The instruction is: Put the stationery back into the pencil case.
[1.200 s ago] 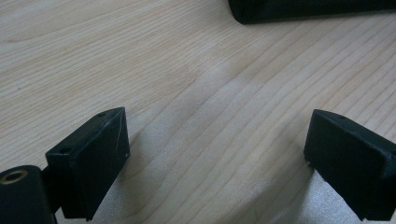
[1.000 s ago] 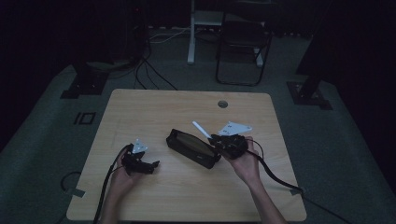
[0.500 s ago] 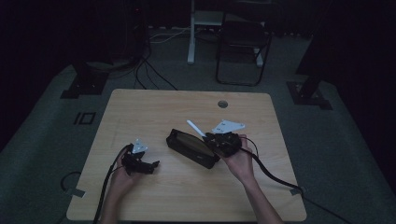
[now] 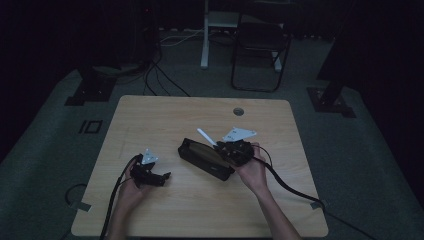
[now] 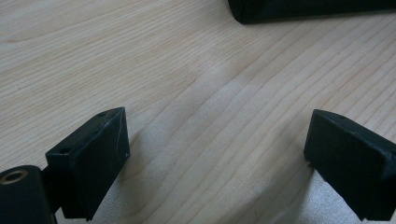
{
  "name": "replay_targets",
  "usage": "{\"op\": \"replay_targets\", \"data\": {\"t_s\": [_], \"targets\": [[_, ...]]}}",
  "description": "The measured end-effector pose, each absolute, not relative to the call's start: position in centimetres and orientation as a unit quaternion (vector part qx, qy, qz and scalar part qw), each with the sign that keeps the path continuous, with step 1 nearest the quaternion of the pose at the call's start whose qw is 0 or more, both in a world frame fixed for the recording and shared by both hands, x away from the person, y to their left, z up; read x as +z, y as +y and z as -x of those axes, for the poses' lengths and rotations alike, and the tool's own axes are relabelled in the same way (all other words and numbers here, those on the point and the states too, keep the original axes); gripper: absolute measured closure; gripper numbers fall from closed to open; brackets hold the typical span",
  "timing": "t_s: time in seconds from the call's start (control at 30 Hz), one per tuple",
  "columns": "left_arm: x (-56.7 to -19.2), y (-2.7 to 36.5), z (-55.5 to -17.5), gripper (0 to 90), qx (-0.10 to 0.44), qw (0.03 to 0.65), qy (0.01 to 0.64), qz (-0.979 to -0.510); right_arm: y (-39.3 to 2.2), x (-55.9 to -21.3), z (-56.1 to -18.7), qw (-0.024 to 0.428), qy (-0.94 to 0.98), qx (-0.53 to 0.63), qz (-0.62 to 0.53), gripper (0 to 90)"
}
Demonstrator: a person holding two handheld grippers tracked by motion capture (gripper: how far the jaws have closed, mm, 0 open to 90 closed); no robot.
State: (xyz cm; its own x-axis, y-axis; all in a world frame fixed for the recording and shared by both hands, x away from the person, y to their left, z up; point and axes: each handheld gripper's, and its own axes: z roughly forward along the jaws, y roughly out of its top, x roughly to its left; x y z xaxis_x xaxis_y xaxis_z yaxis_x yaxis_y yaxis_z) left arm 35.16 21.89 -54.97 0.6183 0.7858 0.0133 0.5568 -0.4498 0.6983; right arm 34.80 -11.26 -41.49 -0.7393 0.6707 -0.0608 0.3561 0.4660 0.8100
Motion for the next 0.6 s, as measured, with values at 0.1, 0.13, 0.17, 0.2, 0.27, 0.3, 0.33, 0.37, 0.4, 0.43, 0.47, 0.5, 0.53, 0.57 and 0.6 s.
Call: {"op": "replay_targets", "data": {"t_s": [0.1,0.13,0.17,0.2,0.27,0.3,0.33,0.37,0.4,0.43,0.47,0.5,0.53,0.57,0.6], "targets": [[-54.97,21.89,-35.16,7.1,0.17,0.336,0.402,-0.834,-11.2,-41.62,-35.02,0.188,0.834,0.417,-0.308,79.0],[-54.97,21.89,-35.16,7.1,0.17,0.336,0.402,-0.834,-11.2,-41.62,-35.02,0.188,0.834,0.417,-0.308,79.0],[-54.97,21.89,-35.16,7.1,0.17,0.336,0.402,-0.834,-11.2,-41.63,-35.07,0.188,0.834,0.417,-0.308,79.0],[-54.97,21.88,-35.16,7.1,0.17,0.337,0.403,-0.834,-11.18,-41.65,-35.1,0.187,0.834,0.417,-0.309,79.0],[-54.97,21.89,-35.16,7.1,0.17,0.337,0.403,-0.834,-11.14,-41.71,-35.21,0.187,0.834,0.417,-0.31,79.0],[-54.97,21.89,-35.16,7.1,0.17,0.337,0.403,-0.834,-11.11,-41.76,-35.27,0.187,0.834,0.417,-0.31,79.0],[-54.97,21.89,-35.16,7.1,0.17,0.337,0.403,-0.834,-11.08,-41.79,-35.31,0.186,0.834,0.417,-0.31,79.0],[-54.97,21.89,-35.16,7.1,0.17,0.336,0.403,-0.834,-11.05,-41.85,-35.36,0.186,0.835,0.416,-0.31,79.0],[-54.97,21.89,-35.16,7.1,0.17,0.336,0.403,-0.834,-11.05,-41.85,-35.36,0.186,0.835,0.416,-0.31,79.0],[-54.97,21.89,-35.16,7.1,0.17,0.337,0.403,-0.834,-11.01,-41.9,-35.42,0.185,0.835,0.415,-0.31,79.0],[-54.97,21.88,-35.16,7.1,0.17,0.337,0.403,-0.834,-10.93,-42.06,-35.57,0.185,0.836,0.413,-0.31,79.0],[-54.97,21.88,-35.16,7.1,0.17,0.337,0.403,-0.834,-10.89,-42.13,-35.64,0.184,0.836,0.413,-0.311,79.0],[-54.97,21.89,-35.16,7.1,0.17,0.337,0.402,-0.834,-10.86,-42.17,-35.7,0.183,0.837,0.411,-0.311,79.0],[-54.97,21.89,-35.16,7.1,0.17,0.337,0.402,-0.834,-10.81,-42.24,-35.76,0.183,0.837,0.412,-0.311,79.0],[-54.97,21.89,-35.16,7.1,0.17,0.336,0.402,-0.834,-10.78,-42.28,-35.81,0.183,0.837,0.412,-0.311,79.0]]}}
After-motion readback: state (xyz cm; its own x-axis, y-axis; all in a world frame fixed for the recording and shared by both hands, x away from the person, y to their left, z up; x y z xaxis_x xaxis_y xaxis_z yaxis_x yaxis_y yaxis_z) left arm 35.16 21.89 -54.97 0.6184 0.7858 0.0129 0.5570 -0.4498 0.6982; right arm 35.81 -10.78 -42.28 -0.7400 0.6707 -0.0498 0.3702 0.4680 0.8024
